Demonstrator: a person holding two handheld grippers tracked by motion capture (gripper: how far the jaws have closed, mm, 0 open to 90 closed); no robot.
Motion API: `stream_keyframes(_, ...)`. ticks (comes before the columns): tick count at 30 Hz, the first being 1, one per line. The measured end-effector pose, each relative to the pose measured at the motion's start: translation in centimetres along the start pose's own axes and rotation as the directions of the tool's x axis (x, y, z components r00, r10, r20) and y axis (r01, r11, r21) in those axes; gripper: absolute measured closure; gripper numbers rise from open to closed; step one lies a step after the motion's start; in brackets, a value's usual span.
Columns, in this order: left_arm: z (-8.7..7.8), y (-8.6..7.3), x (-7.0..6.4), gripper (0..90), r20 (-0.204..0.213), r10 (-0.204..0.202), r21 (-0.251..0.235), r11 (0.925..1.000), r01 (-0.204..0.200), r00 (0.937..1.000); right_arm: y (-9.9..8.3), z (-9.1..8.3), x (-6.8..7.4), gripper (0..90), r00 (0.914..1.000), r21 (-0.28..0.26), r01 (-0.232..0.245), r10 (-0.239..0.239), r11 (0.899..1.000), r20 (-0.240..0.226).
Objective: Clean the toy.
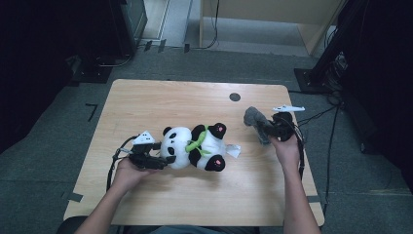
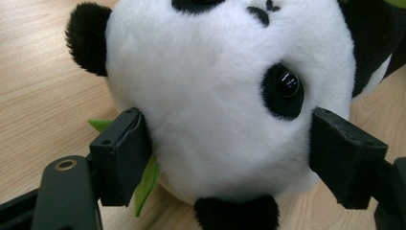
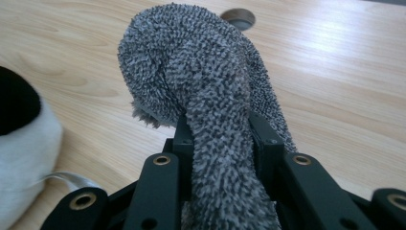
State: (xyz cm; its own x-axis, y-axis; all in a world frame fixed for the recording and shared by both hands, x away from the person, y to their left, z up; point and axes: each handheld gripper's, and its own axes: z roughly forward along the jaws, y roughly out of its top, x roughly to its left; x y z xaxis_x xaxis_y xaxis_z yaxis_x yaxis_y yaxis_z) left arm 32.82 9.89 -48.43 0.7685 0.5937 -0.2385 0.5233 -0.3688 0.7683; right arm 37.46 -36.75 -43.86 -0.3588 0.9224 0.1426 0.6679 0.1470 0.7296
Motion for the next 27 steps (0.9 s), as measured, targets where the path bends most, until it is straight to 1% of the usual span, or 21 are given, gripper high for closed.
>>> stream_keyframes(3, 0.0, 0.0, 0.0, 20.7, 0.0, 0.0, 0.0, 1.0, 0.0, 1.0, 0.4, -0.2, 0.6, 70.3, 0.9996, -0.004, 0.006, -0.006, 1.0, -0.026)
stream_keyframes(5, 0.0, 0.0, 0.0, 20.7, 0.0, 0.0, 0.0, 1.0, 0.0, 1.0, 0.7, -0.4, 1.2, 70.2, 0.9993, 0.001, 0.012, -0.012, 1.0, -0.034)
stream_keyframes(12, 0.0, 0.0, 0.1, 20.7, 0.002, -0.003, -0.001, 1.0, 0.003, 1.0, 2.2, -1.1, 3.7, 70.0, 0.9957, -0.008, 0.068, -0.069, 0.998, -0.062)
stream_keyframes(15, 0.0, 0.0, 0.1, 20.6, 0.002, -0.003, -0.002, 1.0, 0.003, 1.0, 2.7, -1.4, 4.6, 70.1, 0.9938, -0.014, 0.08, -0.08, 0.997, -0.077)
stream_keyframes(17, 0.0, 0.0, 0.1, 20.6, 0.002, -0.003, -0.002, 1.0, 0.003, 1.0, 3.0, -1.7, 5.2, 70.1, 0.9929, -0.012, 0.091, -0.092, 0.996, -0.076)
stream_keyframes(19, 0.0, 0.0, 0.1, 20.6, 0.003, -0.005, -0.003, 1.0, 0.005, 1.0, 3.4, -2.0, 5.9, 70.1, 0.9908, -0.026, 0.102, -0.103, 0.994, -0.087)
stream_keyframes(22, 0.0, 0.0, 0.1, 20.7, 0.002, -0.003, -0.003, 1.0, 0.003, 1.0, 4.0, -2.5, 7.1, 69.8, 0.987, -0.035, 0.129, -0.131, 0.991, -0.092)
stream_keyframes(24, 0.0, 0.0, 0.0, 20.6, 0.0, -0.004, -0.005, 1.0, 0.004, 1.0, 4.4, -2.8, 8.0, 69.9, 0.9816, -0.04, 0.165, -0.168, 0.985, -0.09)
stream_keyframes(27, 0.0, 0.0, 0.0, 20.7, -0.003, -0.001, -0.004, 1.0, 0.001, 1.0, 4.8, -3.3, 9.1, 69.9, 0.9763, -0.044, 0.19, -0.194, 0.981, -0.096)
